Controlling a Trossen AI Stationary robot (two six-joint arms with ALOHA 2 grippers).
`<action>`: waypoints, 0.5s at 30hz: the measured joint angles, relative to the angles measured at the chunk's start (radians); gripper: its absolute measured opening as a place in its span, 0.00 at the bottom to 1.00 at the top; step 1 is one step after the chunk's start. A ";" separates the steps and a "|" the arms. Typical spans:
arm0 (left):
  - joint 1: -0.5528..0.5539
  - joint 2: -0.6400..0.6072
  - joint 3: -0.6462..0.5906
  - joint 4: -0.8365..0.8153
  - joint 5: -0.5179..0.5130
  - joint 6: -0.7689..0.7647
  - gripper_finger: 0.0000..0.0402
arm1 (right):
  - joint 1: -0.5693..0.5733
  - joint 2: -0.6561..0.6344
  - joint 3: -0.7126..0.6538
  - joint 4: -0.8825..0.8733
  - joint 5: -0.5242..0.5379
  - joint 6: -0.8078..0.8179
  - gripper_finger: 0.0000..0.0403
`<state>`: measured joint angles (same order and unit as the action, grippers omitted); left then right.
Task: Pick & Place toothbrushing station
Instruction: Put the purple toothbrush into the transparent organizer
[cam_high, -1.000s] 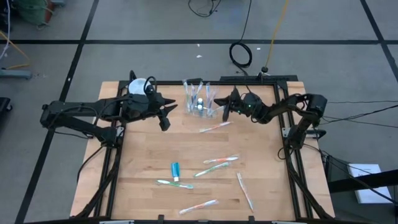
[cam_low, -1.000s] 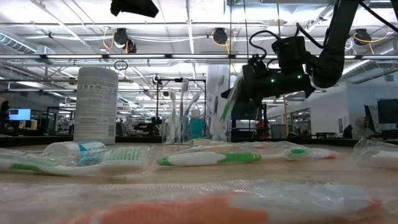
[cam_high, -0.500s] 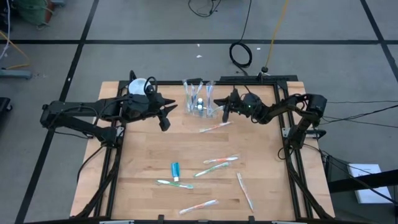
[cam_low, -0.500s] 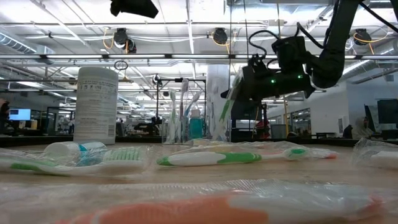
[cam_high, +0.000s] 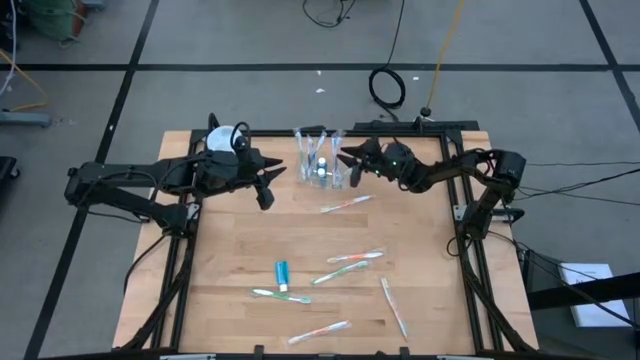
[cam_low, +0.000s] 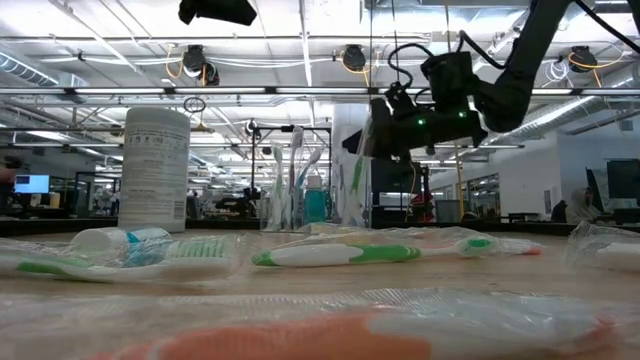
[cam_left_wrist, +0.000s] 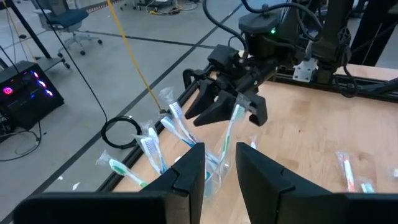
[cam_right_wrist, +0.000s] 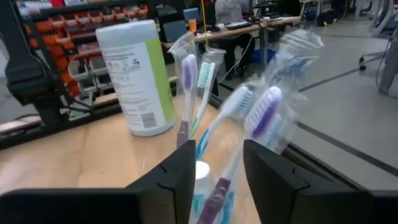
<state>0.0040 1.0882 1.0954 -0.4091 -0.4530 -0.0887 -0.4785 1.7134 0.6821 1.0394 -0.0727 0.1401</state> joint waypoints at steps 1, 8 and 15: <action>0.000 0.000 0.000 0.000 0.000 -0.001 0.23 | -0.003 0.000 0.011 -0.020 -0.001 -0.007 0.33; 0.000 0.000 0.000 0.000 0.000 0.002 0.23 | -0.007 0.000 0.053 -0.149 -0.005 -0.012 0.26; 0.000 0.000 0.000 -0.001 0.001 0.002 0.23 | -0.007 0.000 0.055 -0.132 -0.002 -0.041 0.02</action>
<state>0.0040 1.0882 1.0954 -0.4099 -0.4522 -0.0866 -0.4858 1.7135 0.7376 0.9071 -0.0746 0.0988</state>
